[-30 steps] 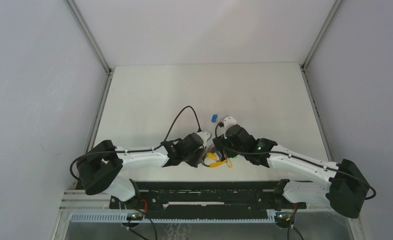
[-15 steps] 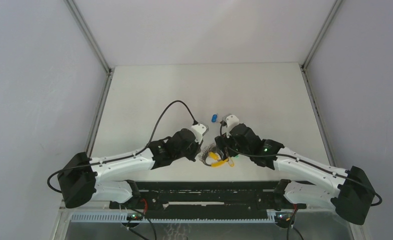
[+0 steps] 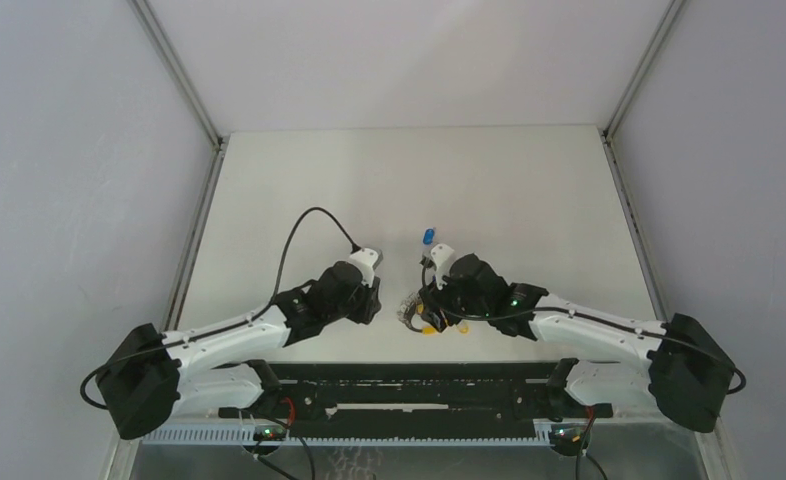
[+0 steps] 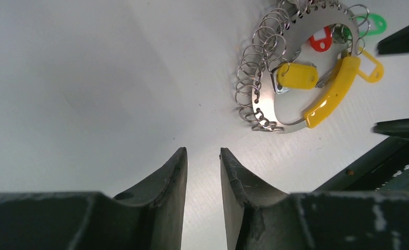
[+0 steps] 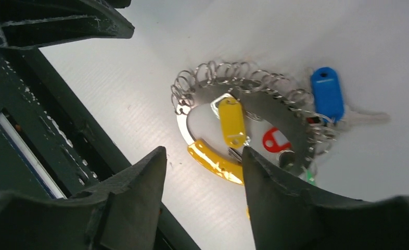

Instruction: Put the keys on the keyring

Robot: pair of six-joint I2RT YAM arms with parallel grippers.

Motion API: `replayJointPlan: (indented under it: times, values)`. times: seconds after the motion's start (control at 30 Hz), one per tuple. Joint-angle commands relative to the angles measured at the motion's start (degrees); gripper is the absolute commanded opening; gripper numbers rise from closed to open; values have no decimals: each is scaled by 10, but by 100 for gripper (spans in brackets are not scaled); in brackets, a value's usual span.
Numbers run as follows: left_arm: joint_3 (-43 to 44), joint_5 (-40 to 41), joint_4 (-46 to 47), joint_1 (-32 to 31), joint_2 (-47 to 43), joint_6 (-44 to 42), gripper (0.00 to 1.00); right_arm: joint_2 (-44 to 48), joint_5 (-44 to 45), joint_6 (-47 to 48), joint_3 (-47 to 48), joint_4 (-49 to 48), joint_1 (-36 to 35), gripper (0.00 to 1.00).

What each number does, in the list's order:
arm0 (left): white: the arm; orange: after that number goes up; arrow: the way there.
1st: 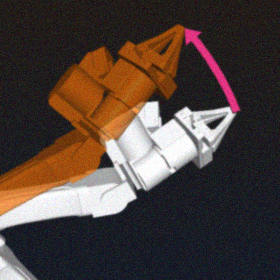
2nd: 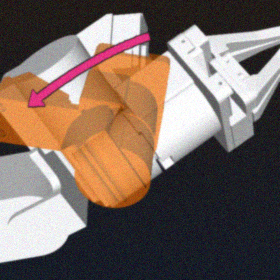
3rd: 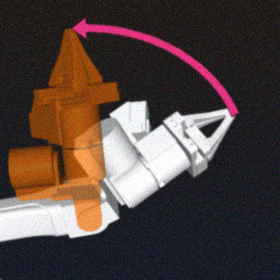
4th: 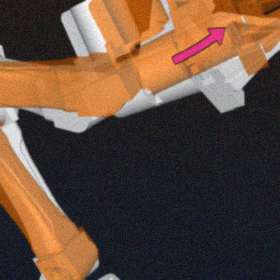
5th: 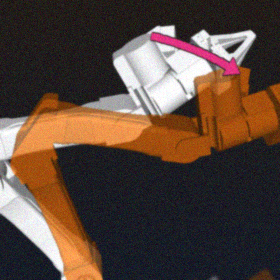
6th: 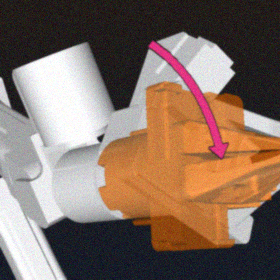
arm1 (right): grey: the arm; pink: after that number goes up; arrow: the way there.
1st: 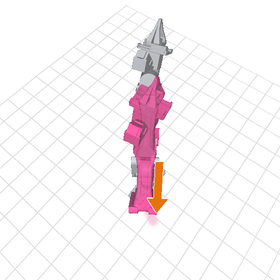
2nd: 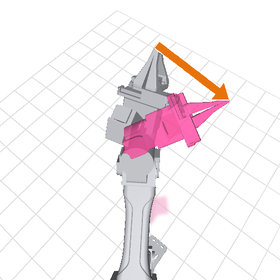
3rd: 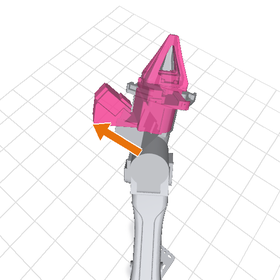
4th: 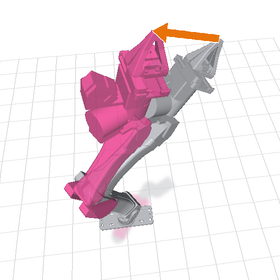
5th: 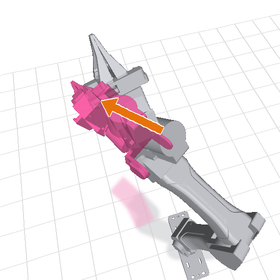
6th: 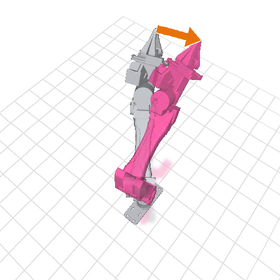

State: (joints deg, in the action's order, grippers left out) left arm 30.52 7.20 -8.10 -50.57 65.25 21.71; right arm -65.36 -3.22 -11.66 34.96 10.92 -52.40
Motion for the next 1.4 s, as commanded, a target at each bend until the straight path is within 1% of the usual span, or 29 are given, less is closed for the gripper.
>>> replayJointPlan:
  times: [0.0,0.07,0.2,0.33,0.63,0.87,1.03,1.23,1.3,1.37]
  values:
    - [-17,-17,32,17,-35,32,36,-50,-43,25,28,-53,-12,49]
    - [-24,-19,33,25,-40,38,38,-75,-46,30,44,-45,-18,40]
    - [-37,-22,37,41,-41,47,38,-117,-42,38,61,-45,-36,29]
    - [-42,-27,41,47,-40,51,38,-152,-32,43,73,-50,-47,27]
    - [-44,-33,50,50,-32,55,39,-209,-4,52,102,-50,-70,26]
    - [-44,-42,57,50,-24,60,39,-233,16,57,115,-49,-83,25]
    - [-47,-42,58,50,-28,61,39,-246,28,59,120,-45,-87,19]
    - [-52,-41,60,50,-33,63,39,-253,34,61,120,-50,-92,14]
    - [-53,-41,61,50,-36,64,39,-255,36,63,120,-52,-92,9]
    - [-55,-41,63,50,-38,66,39,-250,39,64,120,-50,-93,1]
